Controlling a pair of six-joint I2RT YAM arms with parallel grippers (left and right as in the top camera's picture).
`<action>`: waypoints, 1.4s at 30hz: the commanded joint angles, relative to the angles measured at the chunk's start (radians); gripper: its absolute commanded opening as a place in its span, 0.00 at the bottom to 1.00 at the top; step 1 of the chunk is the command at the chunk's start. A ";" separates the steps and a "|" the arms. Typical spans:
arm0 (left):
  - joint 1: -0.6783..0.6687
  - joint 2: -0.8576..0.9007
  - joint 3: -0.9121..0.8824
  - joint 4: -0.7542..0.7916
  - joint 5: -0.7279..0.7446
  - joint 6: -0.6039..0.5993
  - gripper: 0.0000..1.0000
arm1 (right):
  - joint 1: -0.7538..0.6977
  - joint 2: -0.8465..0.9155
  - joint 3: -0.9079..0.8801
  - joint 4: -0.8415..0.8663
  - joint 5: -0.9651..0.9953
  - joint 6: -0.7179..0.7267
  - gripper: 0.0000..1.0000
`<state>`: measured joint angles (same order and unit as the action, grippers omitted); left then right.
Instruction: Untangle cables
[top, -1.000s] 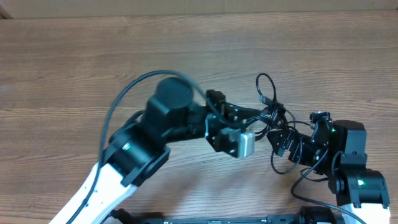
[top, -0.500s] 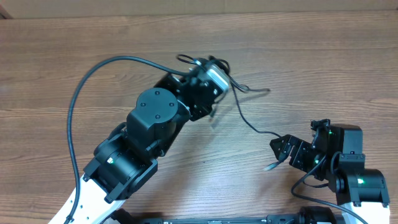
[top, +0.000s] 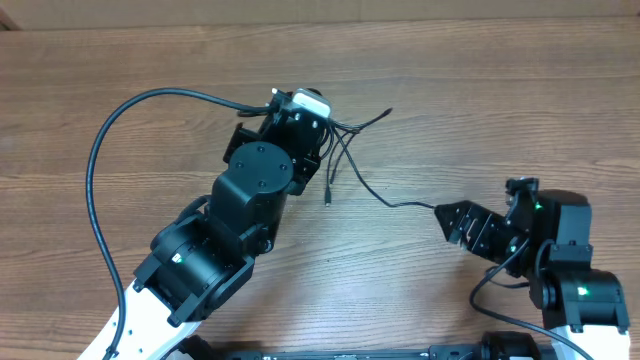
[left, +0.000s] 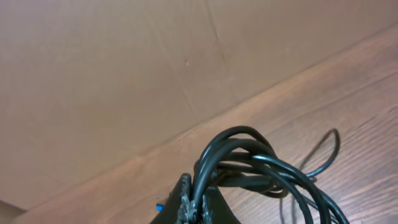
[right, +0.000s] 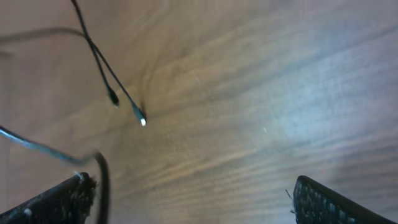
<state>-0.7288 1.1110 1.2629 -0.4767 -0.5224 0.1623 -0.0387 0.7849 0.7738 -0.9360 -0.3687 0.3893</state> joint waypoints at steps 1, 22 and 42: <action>0.003 -0.023 0.011 0.002 -0.035 -0.101 0.04 | -0.002 -0.005 0.139 0.016 0.116 0.060 1.00; 0.008 0.032 0.011 0.037 0.378 -1.525 0.04 | -0.002 -0.005 0.449 -0.054 -0.006 -0.123 1.00; 0.008 0.033 0.011 0.306 0.857 -1.749 0.04 | -0.002 0.148 0.436 0.035 -0.562 -0.641 1.00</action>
<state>-0.7258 1.1484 1.2629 -0.1860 0.2554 -1.5581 -0.0387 0.8913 1.2026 -0.9089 -0.7986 -0.1520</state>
